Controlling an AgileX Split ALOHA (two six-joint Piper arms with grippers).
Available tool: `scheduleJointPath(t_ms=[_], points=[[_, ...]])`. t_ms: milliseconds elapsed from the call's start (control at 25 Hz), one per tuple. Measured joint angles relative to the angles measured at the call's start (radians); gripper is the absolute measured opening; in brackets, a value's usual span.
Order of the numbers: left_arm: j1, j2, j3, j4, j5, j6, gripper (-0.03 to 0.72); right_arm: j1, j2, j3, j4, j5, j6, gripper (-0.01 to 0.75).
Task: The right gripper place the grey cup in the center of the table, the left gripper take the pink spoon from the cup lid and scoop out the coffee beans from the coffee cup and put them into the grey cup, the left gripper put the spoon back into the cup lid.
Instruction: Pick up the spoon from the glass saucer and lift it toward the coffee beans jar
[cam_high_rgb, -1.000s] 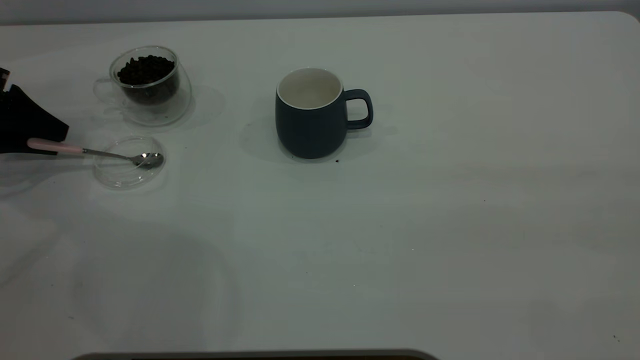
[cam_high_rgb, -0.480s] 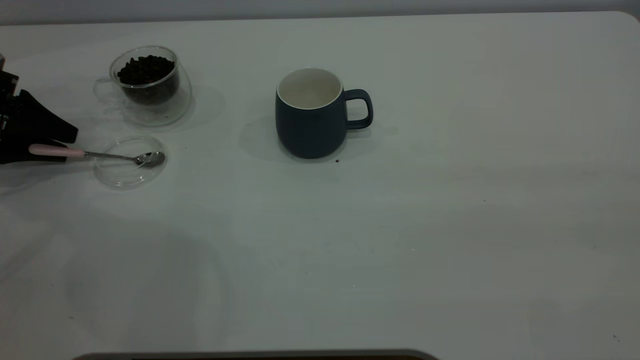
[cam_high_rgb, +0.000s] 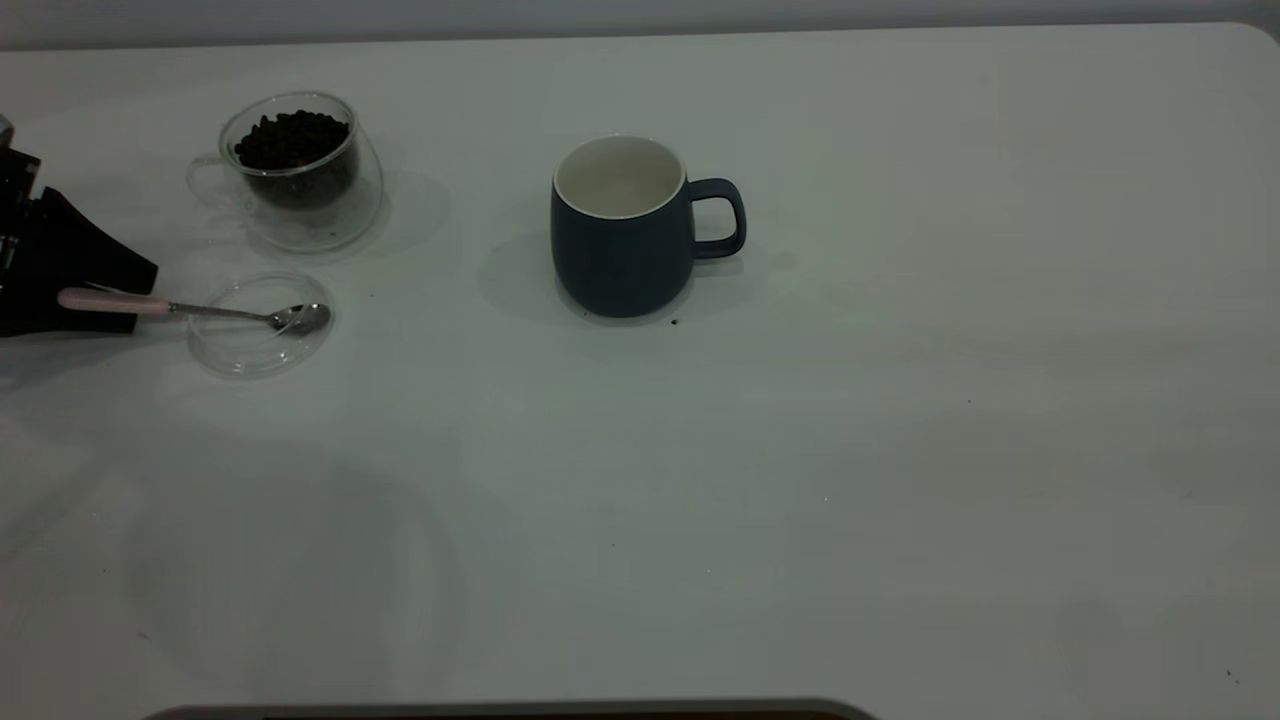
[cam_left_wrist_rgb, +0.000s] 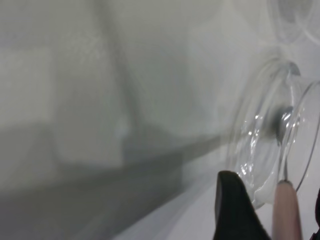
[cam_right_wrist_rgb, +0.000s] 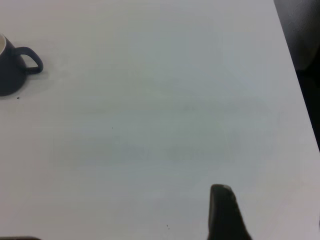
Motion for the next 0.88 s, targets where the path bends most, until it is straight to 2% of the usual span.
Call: scheduleJointPath(t_ms=[200, 320, 480, 640, 880], points=[[0.000, 0.001, 0.000, 0.002, 0.004, -0.002, 0.439, 0.000, 0.000, 0.000, 0.000, 0.000, 0.000, 0.476], [0.000, 0.001, 0.000, 0.003, 0.007, -0.002, 0.395, 0.000, 0.000, 0.000, 0.000, 0.000, 0.000, 0.476], [0.000, 0.001, 0.000, 0.004, 0.011, -0.002, 0.275, 0.000, 0.000, 0.000, 0.000, 0.000, 0.000, 0.476], [0.000, -0.003, 0.000, -0.019, 0.076, -0.003, 0.127, 0.000, 0.000, 0.000, 0.000, 0.000, 0.000, 0.476], [-0.001, -0.047, 0.000, 0.004, 0.075, -0.003, 0.113, 0.000, 0.000, 0.000, 0.000, 0.001, 0.000, 0.476]])
